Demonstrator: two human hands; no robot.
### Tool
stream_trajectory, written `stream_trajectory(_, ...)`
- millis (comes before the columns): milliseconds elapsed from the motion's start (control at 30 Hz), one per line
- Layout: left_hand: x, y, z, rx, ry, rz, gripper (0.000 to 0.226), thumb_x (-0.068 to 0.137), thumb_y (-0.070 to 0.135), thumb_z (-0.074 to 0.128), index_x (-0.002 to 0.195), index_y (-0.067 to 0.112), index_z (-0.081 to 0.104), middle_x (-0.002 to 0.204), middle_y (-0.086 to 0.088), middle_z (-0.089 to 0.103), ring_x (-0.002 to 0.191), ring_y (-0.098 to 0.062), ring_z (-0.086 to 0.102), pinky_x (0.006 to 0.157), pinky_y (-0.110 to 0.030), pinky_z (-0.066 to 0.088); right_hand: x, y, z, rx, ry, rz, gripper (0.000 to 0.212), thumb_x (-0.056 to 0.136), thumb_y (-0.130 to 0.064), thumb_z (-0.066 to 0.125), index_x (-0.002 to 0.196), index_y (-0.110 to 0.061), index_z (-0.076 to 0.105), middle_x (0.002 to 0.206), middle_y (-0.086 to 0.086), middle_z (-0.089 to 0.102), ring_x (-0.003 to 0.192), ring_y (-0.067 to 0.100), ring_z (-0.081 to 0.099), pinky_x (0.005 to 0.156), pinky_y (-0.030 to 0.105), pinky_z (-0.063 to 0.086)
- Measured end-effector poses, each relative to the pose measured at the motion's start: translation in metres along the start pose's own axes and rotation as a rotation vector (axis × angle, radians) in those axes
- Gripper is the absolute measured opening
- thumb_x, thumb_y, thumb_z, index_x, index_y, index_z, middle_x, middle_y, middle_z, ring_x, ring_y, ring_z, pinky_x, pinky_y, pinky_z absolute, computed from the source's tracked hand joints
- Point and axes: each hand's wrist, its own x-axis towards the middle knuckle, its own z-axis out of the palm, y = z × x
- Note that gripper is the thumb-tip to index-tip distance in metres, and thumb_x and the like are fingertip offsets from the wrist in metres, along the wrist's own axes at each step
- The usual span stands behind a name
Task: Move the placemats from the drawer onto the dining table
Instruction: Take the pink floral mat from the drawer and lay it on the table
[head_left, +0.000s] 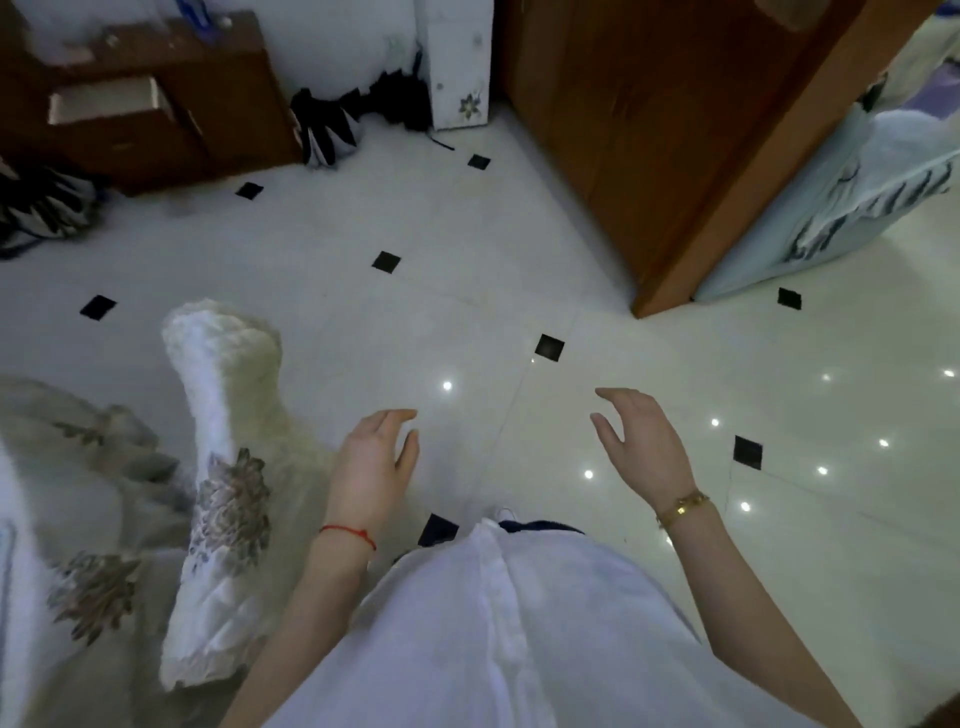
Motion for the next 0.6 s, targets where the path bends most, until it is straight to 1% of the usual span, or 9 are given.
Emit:
stream_trajectory(133,0.078,0.0,-0.007,-0.011,0.101,-0.132,0.025,0.092,0.015,0.058,0.115,0.009,0.065,0.11,-0.009,0.068,0.101,-0.025,0.062,0.088,-0.034,0.049,0.123,-0.025,-0.002,-0.003,-0.036,-0.147,0.032,0.095,-0.02,0.058,0.124,-0.008,0.059,0.12,0.011,0.063,0.116,0.028,0.054,0.098,0.039,0.045)
stream_trajectory(233,0.124,-0.018,-0.012,-0.012,0.159,-0.233,0.025,0.093,0.016,0.057,0.116,0.009,0.064,0.111,-0.009,0.067,0.102,-0.025,0.062,0.088,-0.035,0.051,0.198,-0.047,0.017,0.022,-0.1,-0.245,0.031,0.095,-0.021,0.057,0.123,-0.009,0.06,0.119,0.008,0.064,0.115,0.025,0.055,0.099,0.036,0.045)
stream_trajectory(300,0.152,-0.039,-0.013,-0.002,0.189,-0.311,0.026,0.094,0.019,0.055,0.116,0.009,0.064,0.112,-0.007,0.067,0.103,-0.024,0.062,0.088,-0.035,0.051,0.244,-0.063,0.036,0.039,-0.141,-0.289,0.03,0.095,-0.02,0.057,0.123,-0.009,0.061,0.118,0.007,0.064,0.112,0.022,0.056,0.097,0.033,0.044)
stream_trajectory(367,0.185,-0.065,-0.016,0.004,0.217,-0.375,0.027,0.094,0.02,0.055,0.117,0.01,0.064,0.114,-0.006,0.067,0.105,-0.024,0.061,0.089,-0.035,0.05,0.294,-0.083,0.057,0.036,-0.182,-0.332,0.031,0.096,-0.021,0.056,0.125,-0.009,0.06,0.121,0.006,0.063,0.114,0.022,0.054,0.098,0.031,0.043)
stream_trajectory(467,0.242,-0.106,-0.031,0.017,0.232,-0.443,0.027,0.094,0.021,0.054,0.118,0.011,0.063,0.117,-0.005,0.067,0.11,-0.024,0.06,0.092,-0.035,0.048,0.371,-0.12,0.085,0.023,-0.226,-0.382,0.032,0.096,-0.022,0.055,0.126,-0.009,0.059,0.122,0.007,0.063,0.117,0.023,0.053,0.098,0.025,0.036)
stream_trajectory(600,0.331,-0.157,-0.083,0.024,0.303,-0.508,0.026,0.093,0.018,0.056,0.116,0.011,0.064,0.107,-0.009,0.067,0.101,-0.027,0.062,0.087,-0.037,0.051,0.475,-0.193,0.111,0.051,-0.239,-0.433,0.032,0.096,-0.021,0.055,0.125,-0.008,0.059,0.122,0.008,0.063,0.116,0.024,0.054,0.096,0.022,0.034)
